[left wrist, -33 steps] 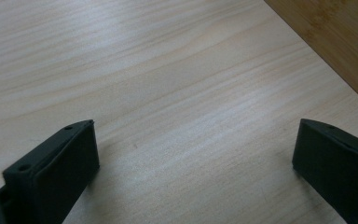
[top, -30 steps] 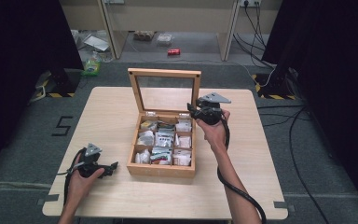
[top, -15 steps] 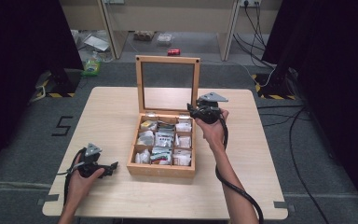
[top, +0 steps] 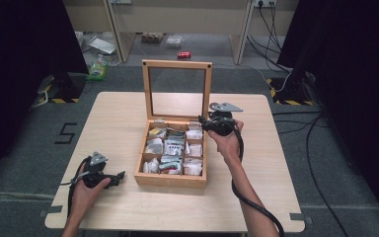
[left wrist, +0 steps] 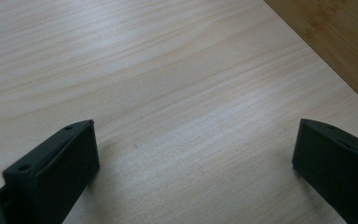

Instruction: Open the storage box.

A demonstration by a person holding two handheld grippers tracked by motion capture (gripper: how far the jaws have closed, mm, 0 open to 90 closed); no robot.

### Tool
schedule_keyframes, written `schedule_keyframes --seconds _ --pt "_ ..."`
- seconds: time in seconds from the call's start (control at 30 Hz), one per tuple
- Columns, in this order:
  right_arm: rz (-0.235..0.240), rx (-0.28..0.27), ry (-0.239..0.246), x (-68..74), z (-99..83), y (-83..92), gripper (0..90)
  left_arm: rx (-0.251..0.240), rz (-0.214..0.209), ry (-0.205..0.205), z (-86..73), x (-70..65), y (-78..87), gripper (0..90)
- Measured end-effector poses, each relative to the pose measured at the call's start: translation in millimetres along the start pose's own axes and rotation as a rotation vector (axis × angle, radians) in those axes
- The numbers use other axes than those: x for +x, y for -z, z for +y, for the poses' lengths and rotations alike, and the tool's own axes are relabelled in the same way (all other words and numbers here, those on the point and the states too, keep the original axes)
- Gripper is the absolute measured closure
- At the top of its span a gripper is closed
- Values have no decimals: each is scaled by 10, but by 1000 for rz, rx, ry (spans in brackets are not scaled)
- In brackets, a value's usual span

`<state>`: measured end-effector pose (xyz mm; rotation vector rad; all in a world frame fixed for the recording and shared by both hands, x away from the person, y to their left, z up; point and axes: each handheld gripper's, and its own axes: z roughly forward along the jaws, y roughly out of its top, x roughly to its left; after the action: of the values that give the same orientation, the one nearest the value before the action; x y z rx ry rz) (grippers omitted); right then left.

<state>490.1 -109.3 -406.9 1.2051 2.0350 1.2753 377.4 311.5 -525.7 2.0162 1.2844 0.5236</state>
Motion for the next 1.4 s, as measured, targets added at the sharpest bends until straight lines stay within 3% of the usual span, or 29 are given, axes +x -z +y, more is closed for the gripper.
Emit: schedule_keyframes --seconds 0.6,1.33,1.4 --pt "42 1 -1 67 -197 135 521 1 0 0 0 0 1 0" --pt "136 12 15 281 -418 329 502 1 -1 -2 -6 3 7 0" --pt "129 27 19 292 -431 344 502 1 0 1 -11 5 14 0"
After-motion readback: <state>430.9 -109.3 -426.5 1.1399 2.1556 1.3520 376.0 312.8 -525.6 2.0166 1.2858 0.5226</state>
